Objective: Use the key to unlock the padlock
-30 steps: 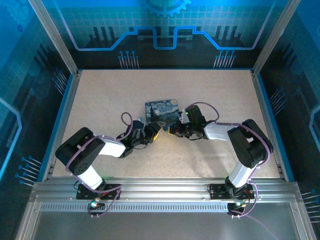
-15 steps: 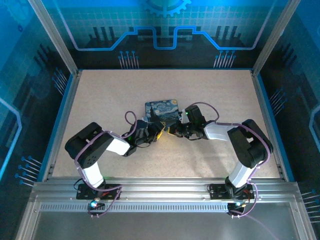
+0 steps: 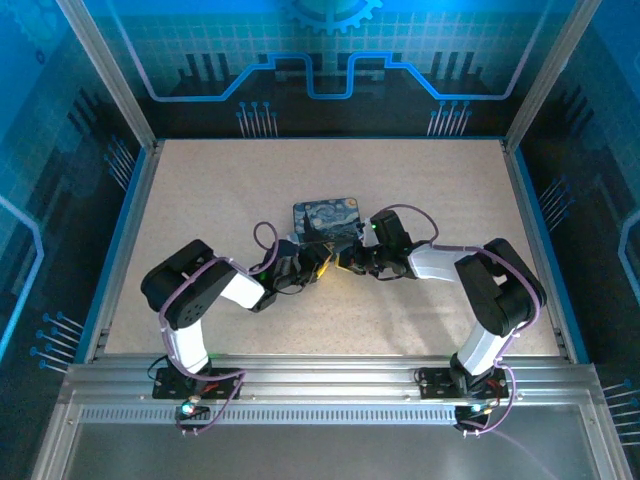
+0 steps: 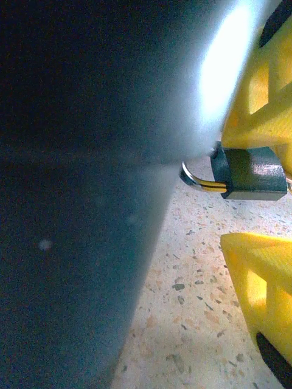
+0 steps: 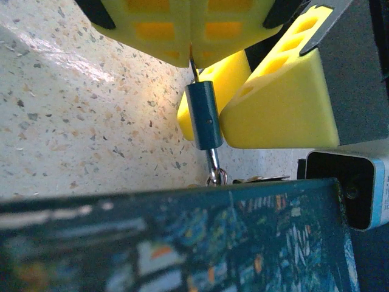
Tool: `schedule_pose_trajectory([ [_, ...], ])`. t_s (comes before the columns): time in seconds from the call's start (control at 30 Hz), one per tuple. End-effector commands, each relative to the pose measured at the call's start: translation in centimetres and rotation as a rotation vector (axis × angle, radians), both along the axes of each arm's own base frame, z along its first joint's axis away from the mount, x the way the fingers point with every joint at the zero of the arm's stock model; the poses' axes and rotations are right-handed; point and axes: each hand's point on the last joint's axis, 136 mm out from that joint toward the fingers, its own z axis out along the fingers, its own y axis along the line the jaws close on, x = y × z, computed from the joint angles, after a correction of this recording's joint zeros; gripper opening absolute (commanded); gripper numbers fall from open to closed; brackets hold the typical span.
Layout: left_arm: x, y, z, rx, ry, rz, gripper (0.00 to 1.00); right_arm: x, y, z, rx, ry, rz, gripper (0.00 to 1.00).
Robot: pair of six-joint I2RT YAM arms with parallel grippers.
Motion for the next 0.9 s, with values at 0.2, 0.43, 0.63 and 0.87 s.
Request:
schedule_pose_trajectory([
  [0.2, 0.57, -1.6, 1.08, -0.06, -0.034, -0.025, 0.41, -0.08, 0.76, 0.65, 0.021, 0.013, 0.0, 0.0],
  [0.43, 0.79, -1.98, 0.91, -0.064, -0.037, -0.028, 0.41, -0.06, 0.91, 0.66, 0.037, 0.023, -0.01, 0.0],
  [0.63, 0.99, -2.2, 0.92, -0.064, -0.041, -0.03, 0.34, -0.11, 1.0, 0.66, 0.042, 0.029, -0.012, 0.0],
  [0.87, 0.98, -2.04, 1.05, -0.05, -0.045, -0.026, 0.18, -0.21, 0.72, 0.95, 0.041, 0.017, -0.015, 0.05],
])
